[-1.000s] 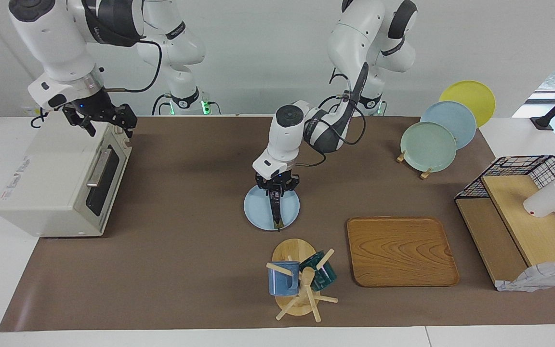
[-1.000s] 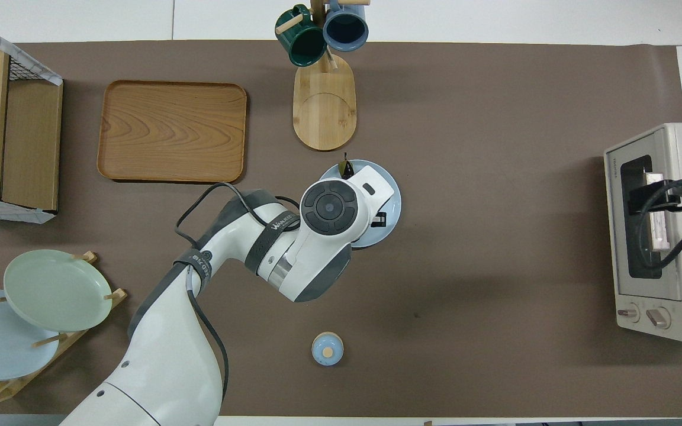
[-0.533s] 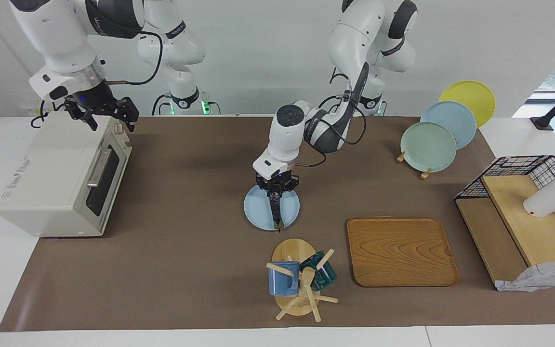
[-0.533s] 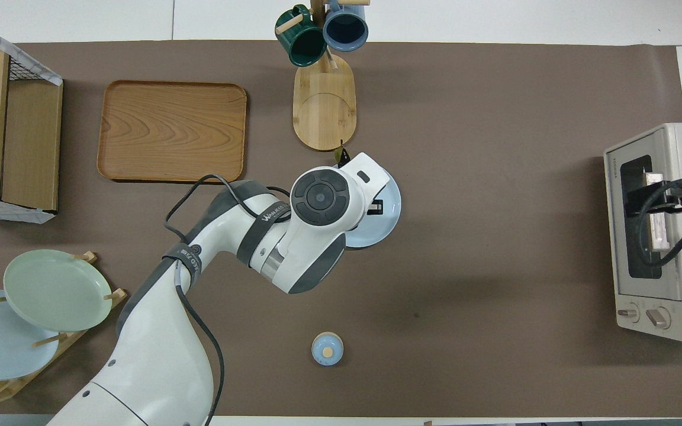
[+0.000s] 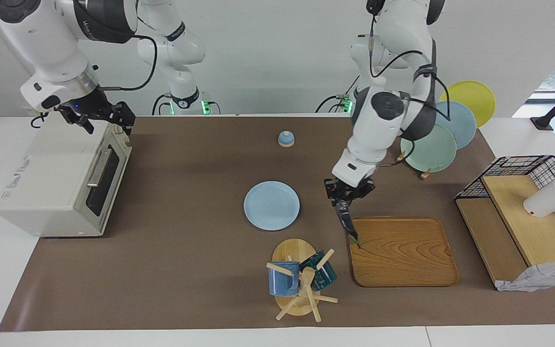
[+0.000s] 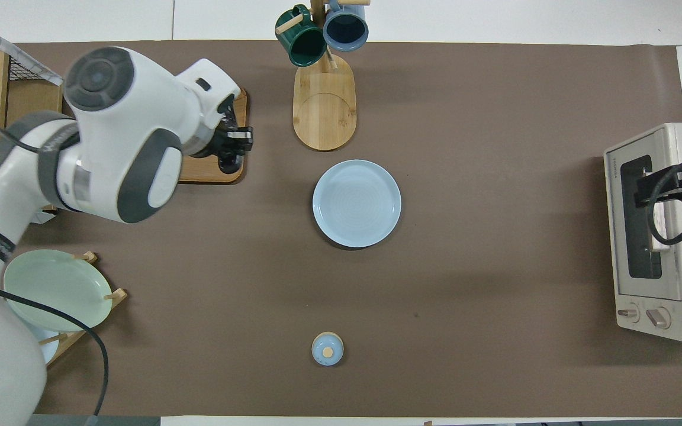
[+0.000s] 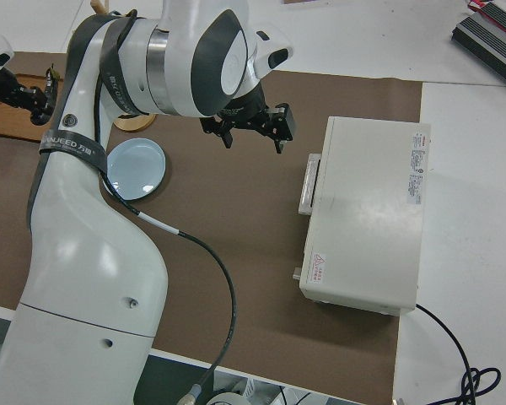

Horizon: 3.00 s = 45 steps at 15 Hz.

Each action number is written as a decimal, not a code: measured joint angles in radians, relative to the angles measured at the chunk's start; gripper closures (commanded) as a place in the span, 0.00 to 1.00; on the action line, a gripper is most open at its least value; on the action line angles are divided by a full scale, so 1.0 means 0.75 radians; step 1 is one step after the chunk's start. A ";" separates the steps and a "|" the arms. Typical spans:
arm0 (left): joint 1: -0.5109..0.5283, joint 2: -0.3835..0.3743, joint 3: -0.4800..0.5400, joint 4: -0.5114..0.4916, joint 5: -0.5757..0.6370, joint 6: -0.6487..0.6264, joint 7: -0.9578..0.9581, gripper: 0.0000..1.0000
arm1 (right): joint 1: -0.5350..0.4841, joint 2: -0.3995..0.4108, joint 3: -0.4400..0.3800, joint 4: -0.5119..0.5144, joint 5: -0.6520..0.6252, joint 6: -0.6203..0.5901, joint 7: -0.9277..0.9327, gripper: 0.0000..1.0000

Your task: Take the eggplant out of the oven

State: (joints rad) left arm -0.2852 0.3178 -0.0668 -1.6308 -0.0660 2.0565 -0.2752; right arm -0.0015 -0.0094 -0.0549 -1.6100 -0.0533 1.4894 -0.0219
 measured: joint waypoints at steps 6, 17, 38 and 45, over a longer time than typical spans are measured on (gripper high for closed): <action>0.268 0.107 -0.002 0.063 -0.036 -0.014 0.293 1.00 | 0.030 -0.015 -0.076 0.002 0.001 -0.001 -0.002 0.00; 0.299 0.356 -0.019 0.186 -0.036 0.113 0.394 0.00 | 0.032 -0.011 -0.077 0.002 0.001 -0.001 -0.012 0.00; 0.372 -0.417 0.020 0.166 0.013 -0.864 0.378 0.00 | 0.036 -0.021 -0.072 0.006 0.001 -0.001 -0.036 0.00; 0.367 -0.506 0.015 -0.093 0.027 -0.701 0.370 0.00 | 0.045 -0.021 -0.072 0.005 0.001 0.008 -0.036 0.00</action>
State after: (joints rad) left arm -0.0099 -0.0614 -0.0556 -1.7002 -0.0457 1.5304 0.0024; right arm 0.0320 -0.0251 -0.1087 -1.6061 -0.0525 1.4955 -0.0487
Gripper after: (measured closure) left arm 0.000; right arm 0.000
